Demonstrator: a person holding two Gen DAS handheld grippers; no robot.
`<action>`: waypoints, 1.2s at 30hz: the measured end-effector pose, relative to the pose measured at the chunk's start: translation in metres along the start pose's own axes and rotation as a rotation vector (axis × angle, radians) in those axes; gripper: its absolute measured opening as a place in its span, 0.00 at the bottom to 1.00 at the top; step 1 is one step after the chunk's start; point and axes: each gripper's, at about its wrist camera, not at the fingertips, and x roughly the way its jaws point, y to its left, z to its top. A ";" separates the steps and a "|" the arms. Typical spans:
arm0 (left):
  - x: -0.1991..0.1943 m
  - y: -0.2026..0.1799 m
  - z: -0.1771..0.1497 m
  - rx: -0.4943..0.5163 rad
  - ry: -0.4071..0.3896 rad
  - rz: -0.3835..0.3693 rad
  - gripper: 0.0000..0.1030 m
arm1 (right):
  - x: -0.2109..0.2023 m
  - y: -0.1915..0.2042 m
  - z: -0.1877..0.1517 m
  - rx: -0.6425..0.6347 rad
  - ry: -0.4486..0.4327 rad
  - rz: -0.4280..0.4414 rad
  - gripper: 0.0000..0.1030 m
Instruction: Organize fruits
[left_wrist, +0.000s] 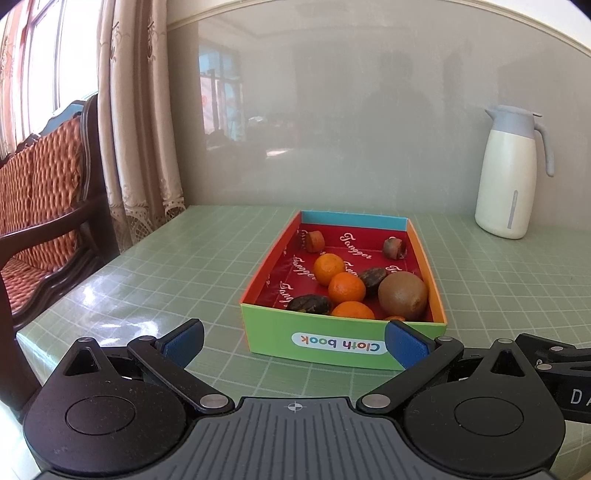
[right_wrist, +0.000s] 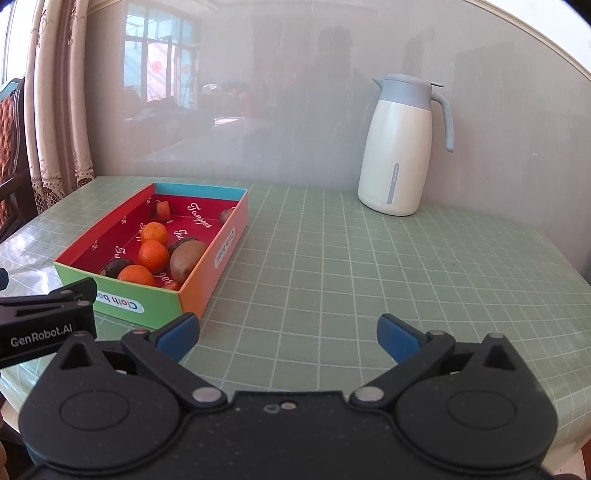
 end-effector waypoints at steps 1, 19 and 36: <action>0.000 0.000 0.000 0.000 -0.001 0.000 1.00 | 0.000 0.000 0.000 0.001 0.000 0.002 1.00; -0.001 -0.001 0.001 -0.002 -0.002 -0.001 1.00 | -0.002 0.000 0.000 -0.001 -0.001 0.009 1.00; -0.002 0.000 0.000 -0.003 -0.004 -0.003 1.00 | -0.004 0.002 0.002 -0.003 -0.008 0.012 1.00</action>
